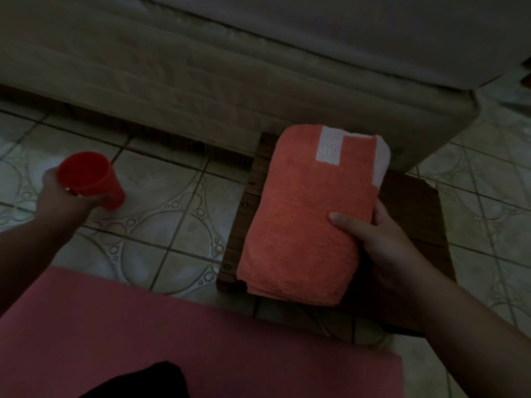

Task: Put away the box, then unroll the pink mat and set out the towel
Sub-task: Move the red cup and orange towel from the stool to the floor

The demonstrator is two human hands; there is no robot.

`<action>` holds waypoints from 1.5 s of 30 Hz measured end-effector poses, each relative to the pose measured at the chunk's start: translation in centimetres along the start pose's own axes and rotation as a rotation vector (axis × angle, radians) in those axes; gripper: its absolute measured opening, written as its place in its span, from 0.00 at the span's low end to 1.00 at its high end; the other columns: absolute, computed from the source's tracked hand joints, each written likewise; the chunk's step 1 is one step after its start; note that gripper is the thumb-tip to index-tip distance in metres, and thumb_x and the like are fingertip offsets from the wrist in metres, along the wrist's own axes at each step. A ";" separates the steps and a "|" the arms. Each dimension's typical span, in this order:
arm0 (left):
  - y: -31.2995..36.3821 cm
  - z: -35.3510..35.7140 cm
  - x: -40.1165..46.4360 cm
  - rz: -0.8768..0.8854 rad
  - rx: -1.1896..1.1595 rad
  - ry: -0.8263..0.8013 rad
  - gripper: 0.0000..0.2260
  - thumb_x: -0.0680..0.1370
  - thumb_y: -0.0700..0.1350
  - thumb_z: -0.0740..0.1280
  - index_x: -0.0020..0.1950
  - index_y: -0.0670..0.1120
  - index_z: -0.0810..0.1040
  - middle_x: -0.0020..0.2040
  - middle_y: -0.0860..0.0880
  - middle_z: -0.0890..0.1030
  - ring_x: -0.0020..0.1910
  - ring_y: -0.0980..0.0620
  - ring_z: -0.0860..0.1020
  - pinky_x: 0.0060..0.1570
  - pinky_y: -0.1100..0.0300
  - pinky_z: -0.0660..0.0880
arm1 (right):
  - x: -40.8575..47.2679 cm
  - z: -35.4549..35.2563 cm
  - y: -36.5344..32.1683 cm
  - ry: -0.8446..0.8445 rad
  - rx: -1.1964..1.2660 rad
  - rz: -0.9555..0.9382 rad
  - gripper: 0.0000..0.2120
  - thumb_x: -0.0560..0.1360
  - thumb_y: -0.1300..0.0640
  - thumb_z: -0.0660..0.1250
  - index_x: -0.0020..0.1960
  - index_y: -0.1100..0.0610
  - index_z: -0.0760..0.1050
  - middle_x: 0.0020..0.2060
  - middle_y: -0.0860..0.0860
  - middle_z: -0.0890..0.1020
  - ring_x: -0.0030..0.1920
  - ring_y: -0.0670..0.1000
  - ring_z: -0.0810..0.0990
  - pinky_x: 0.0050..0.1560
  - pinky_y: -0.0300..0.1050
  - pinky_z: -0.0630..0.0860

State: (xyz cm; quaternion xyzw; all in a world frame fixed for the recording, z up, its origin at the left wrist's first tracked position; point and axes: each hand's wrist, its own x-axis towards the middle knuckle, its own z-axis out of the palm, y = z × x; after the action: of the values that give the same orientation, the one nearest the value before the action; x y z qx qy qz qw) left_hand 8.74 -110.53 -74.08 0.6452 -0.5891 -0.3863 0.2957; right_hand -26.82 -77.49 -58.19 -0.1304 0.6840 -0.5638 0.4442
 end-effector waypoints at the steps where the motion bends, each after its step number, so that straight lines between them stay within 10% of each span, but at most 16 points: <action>1: 0.0 0.2 -0.4 -0.017 -0.028 0.001 0.47 0.56 0.46 0.81 0.70 0.49 0.62 0.66 0.42 0.74 0.63 0.44 0.73 0.63 0.42 0.70 | 0.1 0.0 0.0 -0.004 -0.004 0.008 0.47 0.53 0.52 0.79 0.70 0.46 0.65 0.59 0.49 0.79 0.54 0.51 0.82 0.46 0.47 0.80; 6: 3.3 0.8 -6.6 0.192 -0.096 0.261 0.35 0.69 0.63 0.67 0.71 0.52 0.60 0.67 0.49 0.65 0.67 0.48 0.68 0.66 0.50 0.67 | 0.4 -0.4 -0.9 0.034 0.012 0.038 0.46 0.55 0.49 0.78 0.70 0.48 0.66 0.59 0.49 0.79 0.54 0.52 0.81 0.44 0.48 0.79; 10: 12.5 3.1 -11.0 0.588 -0.196 0.008 0.16 0.73 0.53 0.65 0.57 0.65 0.65 0.53 0.56 0.73 0.52 0.61 0.74 0.52 0.65 0.73 | 1.6 -0.6 -2.9 0.164 0.096 0.019 0.46 0.58 0.47 0.76 0.73 0.48 0.62 0.56 0.48 0.78 0.48 0.48 0.79 0.35 0.43 0.77; 15: 22.3 10.6 -15.5 0.178 -0.248 -0.636 0.25 0.75 0.54 0.66 0.68 0.46 0.65 0.53 0.49 0.76 0.45 0.57 0.77 0.43 0.61 0.75 | 3.5 0.2 -4.9 0.158 0.059 0.069 0.45 0.58 0.46 0.77 0.72 0.48 0.64 0.60 0.52 0.78 0.53 0.54 0.80 0.40 0.50 0.78; 19: 24.8 13.7 -16.9 -0.096 -0.338 -0.864 0.37 0.72 0.61 0.67 0.75 0.50 0.54 0.65 0.48 0.71 0.53 0.53 0.76 0.43 0.58 0.75 | 5.0 0.2 -5.0 0.160 0.104 0.134 0.17 0.69 0.48 0.73 0.56 0.49 0.75 0.49 0.53 0.84 0.43 0.52 0.85 0.33 0.45 0.79; 27: 25.4 15.9 -16.5 -0.169 -0.505 -0.854 0.40 0.69 0.53 0.74 0.74 0.55 0.54 0.62 0.48 0.72 0.54 0.49 0.78 0.43 0.53 0.79 | 6.9 -0.4 -4.9 0.077 0.056 0.197 0.13 0.69 0.43 0.70 0.48 0.50 0.78 0.37 0.52 0.87 0.37 0.52 0.86 0.37 0.45 0.79; 32: 27.6 16.6 -14.5 0.041 -0.328 -1.124 0.25 0.70 0.53 0.72 0.64 0.47 0.73 0.55 0.45 0.82 0.51 0.48 0.82 0.44 0.54 0.80 | 7.6 -0.7 -5.3 0.072 0.026 0.048 0.33 0.65 0.47 0.76 0.66 0.49 0.68 0.54 0.54 0.81 0.48 0.55 0.84 0.41 0.53 0.81; 38: 28.8 17.3 -13.3 0.078 -0.097 -1.292 0.14 0.68 0.54 0.72 0.53 0.54 0.80 0.48 0.49 0.86 0.48 0.51 0.84 0.40 0.58 0.81 | 7.7 -0.9 -4.9 0.075 0.059 0.109 0.31 0.65 0.47 0.76 0.64 0.54 0.72 0.49 0.55 0.84 0.41 0.54 0.86 0.36 0.50 0.81; 45: 28.0 18.5 -13.0 0.214 -0.117 -1.060 0.17 0.69 0.53 0.72 0.55 0.48 0.78 0.52 0.46 0.83 0.49 0.49 0.82 0.45 0.56 0.80 | 8.2 -0.8 -4.8 0.122 0.077 0.034 0.18 0.68 0.47 0.75 0.54 0.54 0.78 0.45 0.53 0.85 0.42 0.51 0.86 0.41 0.46 0.82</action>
State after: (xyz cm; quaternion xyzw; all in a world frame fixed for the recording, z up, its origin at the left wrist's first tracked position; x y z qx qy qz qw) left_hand -21.91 -99.96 -58.42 0.2808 -0.6975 -0.6585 0.0309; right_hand -33.66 -84.06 -57.70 -0.0670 0.6895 -0.5890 0.4160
